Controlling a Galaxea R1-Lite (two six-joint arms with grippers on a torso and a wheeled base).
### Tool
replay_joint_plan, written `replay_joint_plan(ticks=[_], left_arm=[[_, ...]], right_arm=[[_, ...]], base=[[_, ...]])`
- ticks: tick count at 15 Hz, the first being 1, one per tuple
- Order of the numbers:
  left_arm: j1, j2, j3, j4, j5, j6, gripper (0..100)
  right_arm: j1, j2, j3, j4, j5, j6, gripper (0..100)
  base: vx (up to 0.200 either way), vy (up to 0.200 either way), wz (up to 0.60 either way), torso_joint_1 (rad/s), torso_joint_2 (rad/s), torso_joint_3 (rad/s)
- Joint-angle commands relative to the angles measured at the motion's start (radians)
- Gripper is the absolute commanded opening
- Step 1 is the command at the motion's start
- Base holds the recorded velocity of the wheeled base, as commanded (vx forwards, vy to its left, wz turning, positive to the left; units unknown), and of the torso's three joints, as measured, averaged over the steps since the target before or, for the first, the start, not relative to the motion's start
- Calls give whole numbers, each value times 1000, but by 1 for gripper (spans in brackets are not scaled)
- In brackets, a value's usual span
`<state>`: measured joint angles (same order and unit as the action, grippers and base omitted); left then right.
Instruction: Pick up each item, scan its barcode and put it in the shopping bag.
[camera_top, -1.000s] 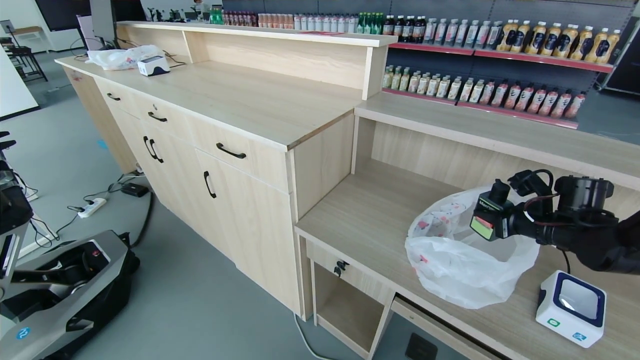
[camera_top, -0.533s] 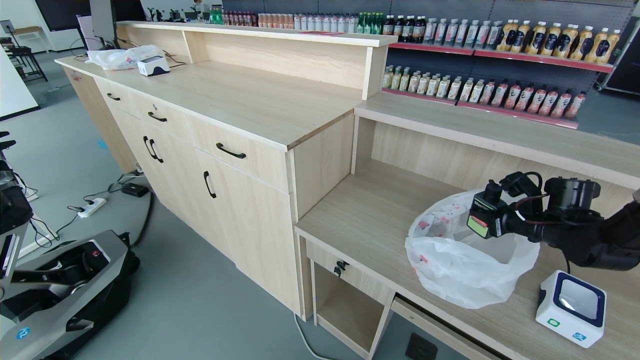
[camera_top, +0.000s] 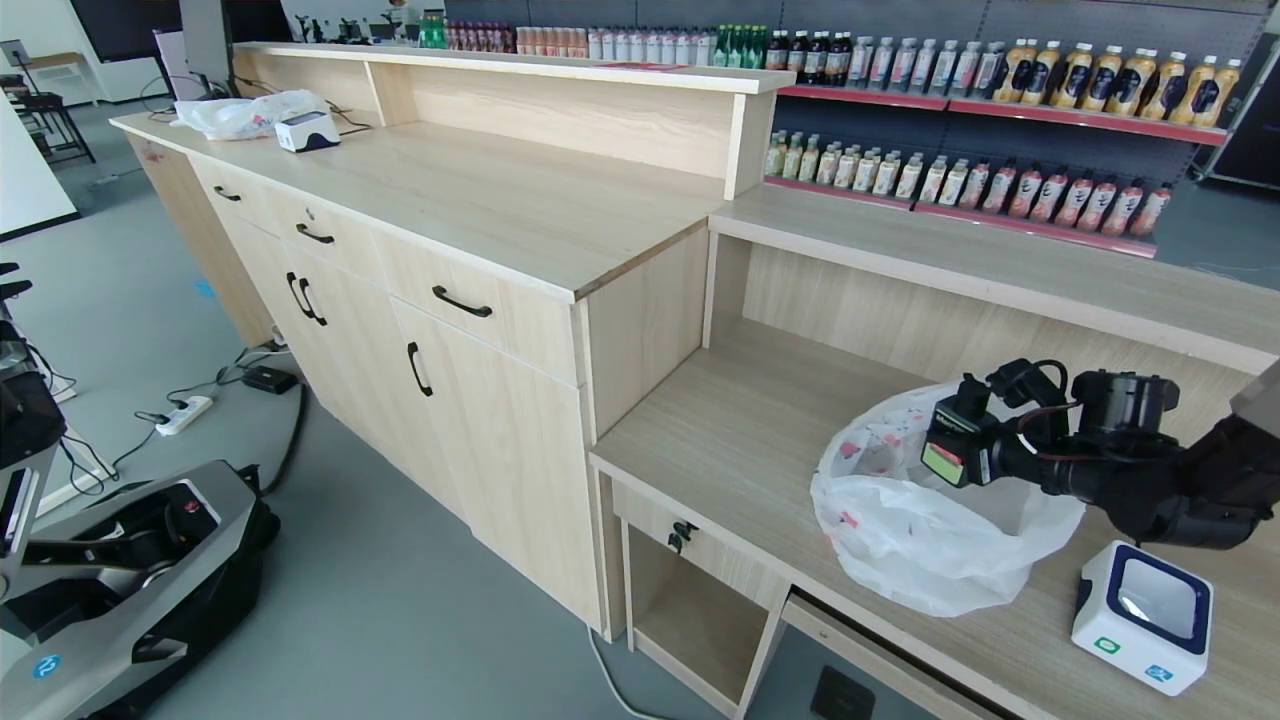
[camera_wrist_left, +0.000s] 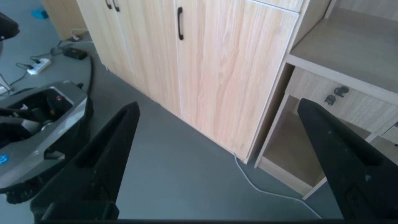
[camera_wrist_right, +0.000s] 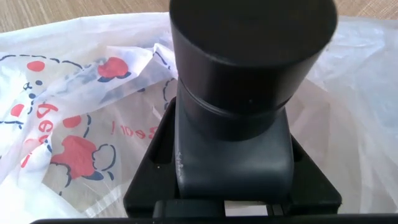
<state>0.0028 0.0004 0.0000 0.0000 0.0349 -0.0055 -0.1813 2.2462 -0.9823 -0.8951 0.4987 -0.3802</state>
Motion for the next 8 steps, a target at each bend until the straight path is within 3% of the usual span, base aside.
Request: replay_joint_plan(ticks=[1, 8], left_arm=[[0, 0, 0, 0, 0, -1, 100], [0, 0, 0, 0, 0, -1, 100]], right_arm=[[2, 24, -4, -2, 1, 0, 0], [-4, 26, 27, -2, 14, -2, 0]], base=[[0, 0, 0, 0, 0, 0], [0, 0, 0, 0, 0, 0]])
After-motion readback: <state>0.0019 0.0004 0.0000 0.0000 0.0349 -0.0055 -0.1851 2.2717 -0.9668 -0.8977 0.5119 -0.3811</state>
